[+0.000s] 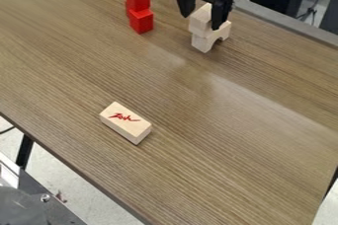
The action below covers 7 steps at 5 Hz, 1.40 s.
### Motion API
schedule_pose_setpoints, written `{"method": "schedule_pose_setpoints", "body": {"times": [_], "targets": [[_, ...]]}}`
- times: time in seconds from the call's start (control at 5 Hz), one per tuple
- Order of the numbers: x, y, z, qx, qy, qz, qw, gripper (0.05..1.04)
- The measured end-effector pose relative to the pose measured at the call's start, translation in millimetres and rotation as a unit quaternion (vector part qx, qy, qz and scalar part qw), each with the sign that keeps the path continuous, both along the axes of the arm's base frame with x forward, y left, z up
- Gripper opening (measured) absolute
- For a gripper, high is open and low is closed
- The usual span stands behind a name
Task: Put the brown rectangular block with a red paint on top of the tower
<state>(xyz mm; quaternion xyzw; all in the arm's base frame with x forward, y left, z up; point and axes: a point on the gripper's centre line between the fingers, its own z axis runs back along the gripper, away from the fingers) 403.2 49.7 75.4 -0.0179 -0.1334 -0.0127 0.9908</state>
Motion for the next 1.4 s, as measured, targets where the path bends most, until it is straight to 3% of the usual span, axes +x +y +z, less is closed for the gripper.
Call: {"method": "schedule_pose_setpoints", "body": {"times": [0.4,0.8,1.0,1.2,1.4], "targets": [[-7.5,-1.1,-15.9,-0.002,0.027,0.006,0.9996,1.0],[-24.1,-7.1,18.2,0.014,0.001,0.029,0.9995,1.0],[-37.8,-22.1,38.4,0.003,-0.014,0.023,0.9996,1.0],[-56.6,-29.6,52.0,-0.011,-0.017,0.058,0.9981,1.0],[-84.0,-48.5,53.0,-0.012,-0.013,0.142,0.9897,1.0]]}}
